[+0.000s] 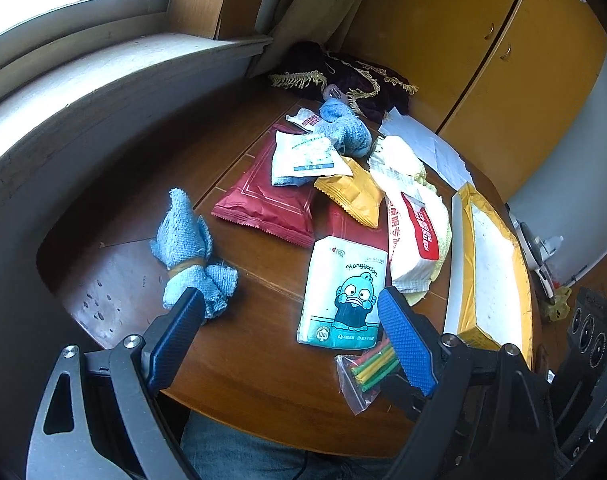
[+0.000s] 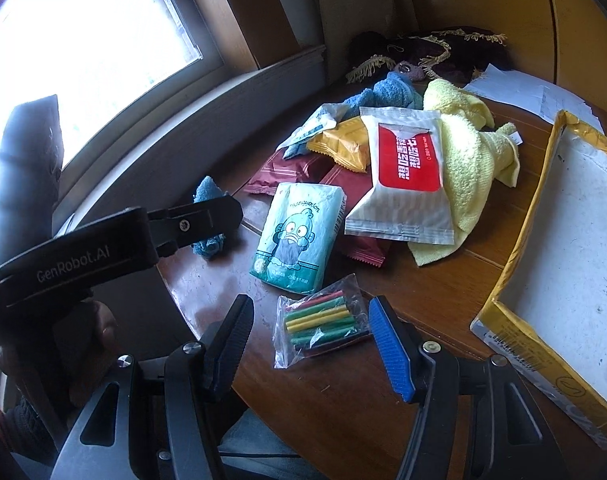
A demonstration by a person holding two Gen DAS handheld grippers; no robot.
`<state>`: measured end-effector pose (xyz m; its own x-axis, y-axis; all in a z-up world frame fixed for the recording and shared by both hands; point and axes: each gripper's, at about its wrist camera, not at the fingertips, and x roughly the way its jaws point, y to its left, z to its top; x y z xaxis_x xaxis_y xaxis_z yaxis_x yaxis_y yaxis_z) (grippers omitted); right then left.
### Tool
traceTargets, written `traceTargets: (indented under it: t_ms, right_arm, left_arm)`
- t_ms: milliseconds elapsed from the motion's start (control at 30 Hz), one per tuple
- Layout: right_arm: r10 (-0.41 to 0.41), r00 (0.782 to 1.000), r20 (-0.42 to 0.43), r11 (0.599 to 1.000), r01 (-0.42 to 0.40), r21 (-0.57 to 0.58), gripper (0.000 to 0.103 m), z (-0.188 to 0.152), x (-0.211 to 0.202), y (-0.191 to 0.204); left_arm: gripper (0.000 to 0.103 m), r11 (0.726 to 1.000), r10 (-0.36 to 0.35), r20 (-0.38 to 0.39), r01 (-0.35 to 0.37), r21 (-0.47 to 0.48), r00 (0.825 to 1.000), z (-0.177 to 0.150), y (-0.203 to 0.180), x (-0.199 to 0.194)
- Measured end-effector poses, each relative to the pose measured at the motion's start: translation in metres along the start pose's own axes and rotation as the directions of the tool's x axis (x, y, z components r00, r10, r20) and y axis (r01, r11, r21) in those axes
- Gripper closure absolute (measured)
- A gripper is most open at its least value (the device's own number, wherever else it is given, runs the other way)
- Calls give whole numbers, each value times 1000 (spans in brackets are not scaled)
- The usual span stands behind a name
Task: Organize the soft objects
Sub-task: 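Grasp the Hangyodon tissue pack with the left tool while the right tool grasps the coloured-stick bag, then carry both items into the yellow-rimmed tray and open both tools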
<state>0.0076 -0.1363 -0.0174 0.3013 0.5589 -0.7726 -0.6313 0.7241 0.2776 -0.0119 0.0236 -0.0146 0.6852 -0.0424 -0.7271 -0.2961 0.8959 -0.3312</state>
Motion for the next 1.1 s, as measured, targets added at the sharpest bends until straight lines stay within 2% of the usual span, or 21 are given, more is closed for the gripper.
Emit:
traceTargets:
  t_ms: [233, 300, 367, 600, 667, 733, 800, 867, 900, 967, 1100]
  right_arm:
    - [-86, 996, -35, 995, 83, -59, 41, -4, 21, 6]
    - [-127, 992, -25, 988, 124, -88, 48, -6, 21, 9]
    - [-172, 985, -23, 979, 168, -112, 63, -7, 21, 10]
    - [-149, 989, -8, 984, 147, -95, 63, -17, 6, 2]
    - [-144, 990, 6, 986, 144, -90, 63, -19, 0, -1]
    - [-138, 990, 12, 987, 139, -81, 63, -19, -3, -3]
    - [-141, 990, 14, 987, 141, -74, 63, -18, -5, -6]
    - [-139, 990, 20, 988, 140, -71, 63, -18, -7, -7]
    - [-135, 990, 26, 988, 137, -69, 63, -19, -9, -7]
    - [-121, 992, 39, 990, 123, -65, 63, -20, -13, -9]
    - [-90, 991, 95, 993, 96, -62, 63, -23, -29, -10]
  left_arm:
    - [15, 1000, -15, -30, 14, -15, 999, 4, 4, 10]
    - [15, 1000, -21, -34, 20, -20, 999, 5, 4, 12]
    - [15, 999, -24, -40, 23, -22, 999, 7, 2, 15]
    - [15, 997, -78, -91, 80, 18, 993, 7, -21, 35]
    - [15, 997, -63, -115, 69, 45, 991, 4, -31, 44]
    - [15, 996, -5, -123, 16, 88, 992, 0, -40, 50]
    - [23, 990, 68, -123, -52, 132, 990, -3, -46, 56]
    - [45, 983, 114, -127, -94, 156, 985, -7, -46, 60]
    - [50, 981, 128, -114, -108, 163, 985, -8, -45, 58]
    - [55, 985, 97, -119, -78, 152, 988, -9, -44, 55]
    - [57, 995, 10, -110, 2, 105, 994, -8, -41, 39]
